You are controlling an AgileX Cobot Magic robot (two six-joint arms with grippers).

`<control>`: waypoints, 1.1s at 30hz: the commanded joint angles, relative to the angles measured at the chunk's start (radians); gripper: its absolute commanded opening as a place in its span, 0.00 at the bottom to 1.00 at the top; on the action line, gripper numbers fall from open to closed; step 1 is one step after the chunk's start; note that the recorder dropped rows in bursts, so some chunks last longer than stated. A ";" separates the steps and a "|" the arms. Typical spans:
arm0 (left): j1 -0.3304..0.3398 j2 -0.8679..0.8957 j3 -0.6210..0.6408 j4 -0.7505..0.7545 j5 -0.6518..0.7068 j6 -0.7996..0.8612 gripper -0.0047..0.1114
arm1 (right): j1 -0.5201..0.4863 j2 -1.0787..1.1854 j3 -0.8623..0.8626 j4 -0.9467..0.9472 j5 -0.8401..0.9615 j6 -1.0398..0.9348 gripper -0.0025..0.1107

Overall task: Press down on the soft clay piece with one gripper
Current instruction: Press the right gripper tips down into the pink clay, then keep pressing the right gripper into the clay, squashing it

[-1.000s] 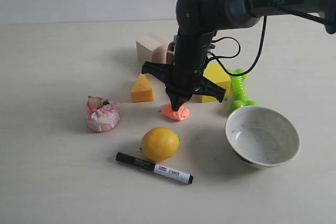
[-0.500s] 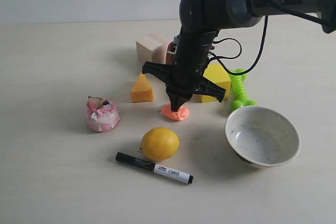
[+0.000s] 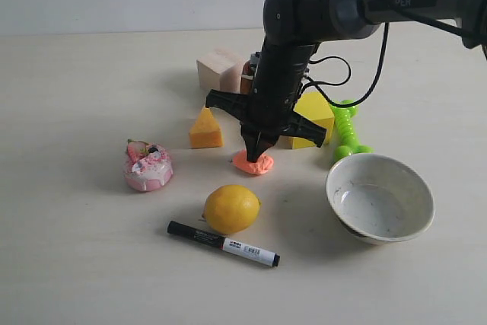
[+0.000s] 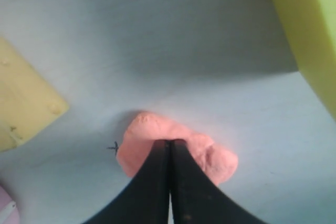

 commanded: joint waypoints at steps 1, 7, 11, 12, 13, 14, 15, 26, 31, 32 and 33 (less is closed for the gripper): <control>-0.006 -0.006 -0.004 -0.002 -0.009 -0.001 0.04 | 0.035 0.088 0.027 0.078 -0.002 -0.018 0.02; -0.006 -0.006 -0.004 -0.002 -0.009 -0.001 0.04 | 0.035 0.097 0.027 0.081 0.003 -0.019 0.02; -0.006 -0.006 -0.004 -0.002 -0.009 -0.001 0.04 | 0.035 0.096 0.027 0.076 0.003 -0.019 0.02; -0.006 -0.006 -0.004 -0.002 -0.009 -0.001 0.04 | 0.038 0.096 0.027 0.075 0.003 -0.019 0.02; -0.006 -0.006 -0.004 -0.002 -0.009 -0.001 0.04 | 0.040 0.096 0.027 0.072 0.003 -0.019 0.02; -0.006 -0.006 -0.004 -0.002 -0.009 -0.001 0.04 | 0.040 0.096 0.027 0.071 0.002 -0.019 0.02; -0.006 -0.006 -0.004 -0.002 -0.009 -0.001 0.04 | 0.040 0.096 0.027 0.070 0.002 -0.019 0.02; -0.006 -0.006 -0.004 -0.002 -0.009 -0.001 0.04 | 0.040 0.097 0.027 0.068 0.003 -0.017 0.02; -0.006 -0.006 -0.004 -0.002 -0.009 -0.001 0.04 | 0.040 0.097 0.027 0.068 0.003 -0.017 0.02; -0.006 -0.006 -0.004 -0.002 -0.009 -0.001 0.04 | 0.040 0.097 0.027 0.068 0.003 -0.017 0.02; -0.006 -0.006 -0.004 -0.002 -0.009 -0.001 0.04 | 0.040 0.097 0.027 0.068 0.003 -0.017 0.02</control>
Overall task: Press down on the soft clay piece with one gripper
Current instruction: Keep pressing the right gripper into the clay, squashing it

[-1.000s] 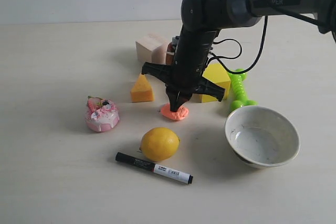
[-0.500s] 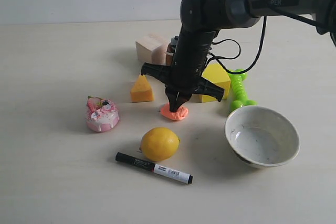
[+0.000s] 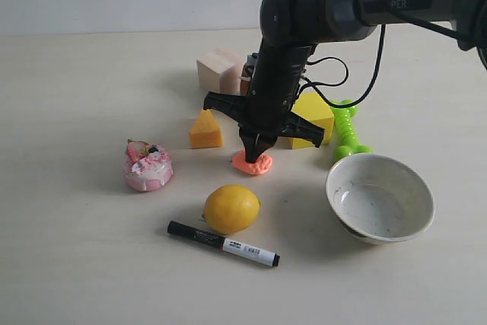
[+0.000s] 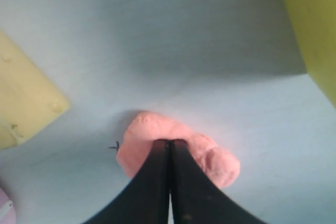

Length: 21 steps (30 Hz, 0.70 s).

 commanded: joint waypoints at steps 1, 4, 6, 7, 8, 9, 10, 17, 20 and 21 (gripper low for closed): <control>-0.006 -0.006 -0.004 -0.002 -0.009 -0.001 0.04 | 0.035 0.088 0.033 0.072 -0.001 -0.006 0.02; -0.006 -0.006 -0.004 -0.002 -0.009 -0.001 0.04 | 0.035 0.088 0.033 0.072 -0.001 -0.006 0.02; -0.006 -0.006 -0.004 -0.002 -0.009 -0.001 0.04 | 0.035 0.088 0.033 0.072 -0.001 -0.006 0.02; -0.006 -0.006 -0.004 -0.002 -0.009 -0.001 0.04 | 0.035 0.088 0.033 0.072 0.000 -0.006 0.02; -0.006 -0.006 -0.004 -0.002 -0.009 -0.001 0.04 | 0.035 0.088 0.033 0.072 0.000 -0.006 0.02; -0.006 -0.006 -0.004 -0.002 -0.009 -0.001 0.04 | 0.035 0.088 0.033 0.072 0.002 -0.008 0.02; -0.006 -0.006 -0.004 -0.002 -0.009 -0.001 0.04 | 0.035 0.088 0.033 0.072 0.002 -0.008 0.02; -0.006 -0.006 -0.004 -0.002 -0.009 -0.001 0.04 | 0.035 0.054 0.033 0.052 -0.004 -0.005 0.02; -0.006 -0.006 -0.004 -0.002 -0.009 -0.001 0.04 | 0.035 0.030 0.033 0.026 -0.009 -0.005 0.02; -0.006 -0.006 -0.004 -0.002 -0.009 -0.001 0.04 | 0.035 0.023 0.033 0.026 -0.011 -0.005 0.02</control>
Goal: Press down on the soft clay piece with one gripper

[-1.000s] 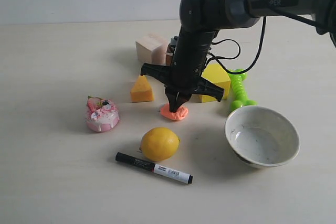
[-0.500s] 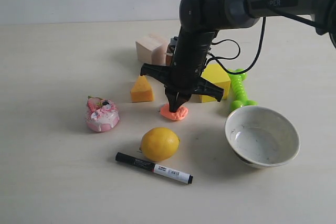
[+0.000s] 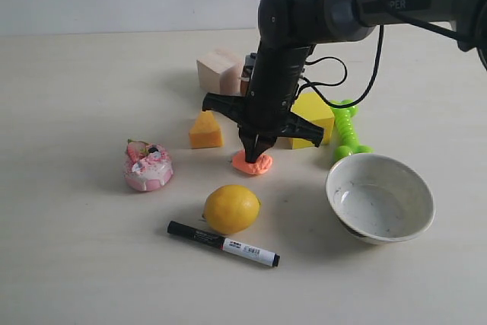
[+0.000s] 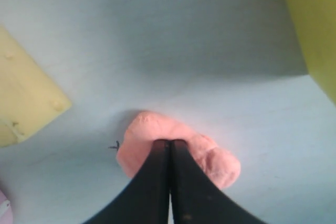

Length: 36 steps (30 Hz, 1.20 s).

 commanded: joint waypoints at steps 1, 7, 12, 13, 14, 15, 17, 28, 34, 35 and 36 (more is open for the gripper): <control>-0.006 -0.006 -0.004 -0.002 -0.009 -0.001 0.04 | 0.029 0.032 0.033 0.043 -0.004 -0.004 0.02; -0.006 -0.006 -0.004 -0.002 -0.009 -0.001 0.04 | 0.029 0.029 0.033 0.043 0.003 -0.004 0.02; -0.006 -0.006 -0.004 -0.002 -0.009 -0.001 0.04 | 0.029 0.021 0.033 0.036 0.002 -0.004 0.02; -0.006 -0.006 -0.004 -0.002 -0.009 -0.001 0.04 | 0.029 0.011 0.033 0.019 0.002 0.005 0.02; -0.006 -0.006 -0.004 -0.002 -0.009 -0.001 0.04 | 0.029 0.006 0.033 0.012 0.002 0.007 0.02; -0.006 -0.006 -0.004 -0.002 -0.009 -0.001 0.04 | 0.029 0.000 0.033 0.004 0.002 0.009 0.02; -0.006 -0.006 -0.004 -0.002 -0.009 -0.001 0.04 | 0.029 -0.009 0.033 -0.008 0.002 0.015 0.02; -0.006 -0.006 -0.004 -0.002 -0.009 -0.001 0.04 | 0.029 -0.044 -0.015 -0.031 0.000 0.019 0.02; -0.006 -0.006 -0.004 -0.002 -0.009 -0.001 0.04 | 0.029 -0.044 -0.032 -0.039 0.005 0.019 0.02; -0.006 -0.006 -0.004 -0.002 -0.009 -0.001 0.04 | 0.029 -0.044 -0.032 -0.043 0.005 0.019 0.02; -0.006 -0.006 -0.004 -0.002 -0.009 -0.001 0.04 | 0.029 -0.044 -0.032 -0.047 0.005 0.019 0.02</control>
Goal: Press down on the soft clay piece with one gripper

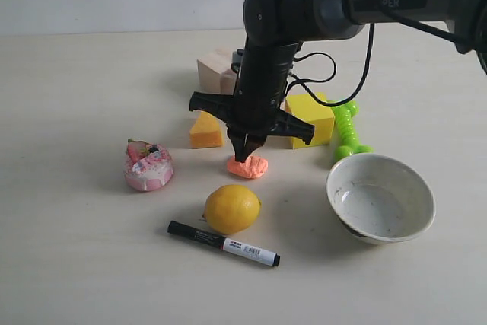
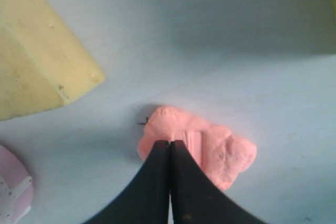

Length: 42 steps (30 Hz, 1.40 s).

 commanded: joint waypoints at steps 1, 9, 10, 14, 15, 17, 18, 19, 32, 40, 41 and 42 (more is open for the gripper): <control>-0.006 -0.006 -0.004 -0.002 -0.009 -0.001 0.04 | 0.001 -0.005 -0.010 -0.025 0.008 -0.002 0.02; -0.006 -0.006 -0.004 -0.002 -0.009 -0.001 0.04 | 0.001 -0.039 -0.037 -0.067 0.033 -0.001 0.02; -0.006 -0.006 -0.004 -0.002 -0.009 -0.001 0.04 | 0.001 -0.049 -0.040 -0.076 0.030 -0.001 0.02; -0.006 -0.006 -0.004 -0.002 -0.009 -0.001 0.04 | 0.007 -0.126 -0.042 -0.131 0.019 -0.001 0.02; -0.006 -0.006 -0.004 -0.002 -0.009 -0.001 0.04 | 0.016 -0.146 -0.042 -0.166 0.027 0.002 0.02; -0.006 -0.006 -0.004 -0.002 -0.009 -0.001 0.04 | 0.055 -0.203 -0.038 -0.284 0.034 0.014 0.02; -0.006 -0.006 -0.004 -0.002 -0.009 -0.001 0.04 | 0.074 -0.237 -0.029 -0.352 0.034 0.029 0.02; -0.006 -0.006 -0.004 -0.002 -0.009 -0.001 0.04 | 0.099 -0.271 -0.018 -0.431 0.028 0.051 0.02; -0.006 -0.006 -0.004 -0.002 -0.009 -0.001 0.04 | 0.182 -0.586 0.088 -0.628 0.152 0.108 0.02; -0.006 -0.006 -0.004 -0.002 -0.009 -0.001 0.04 | 0.182 -0.610 0.088 -0.660 0.056 0.106 0.02; -0.006 -0.006 -0.004 -0.002 -0.009 -0.001 0.04 | 0.182 -0.610 0.088 -0.676 0.052 0.106 0.02; -0.006 -0.006 -0.004 -0.002 -0.009 -0.001 0.04 | 0.182 -0.611 0.088 -0.690 0.056 0.106 0.02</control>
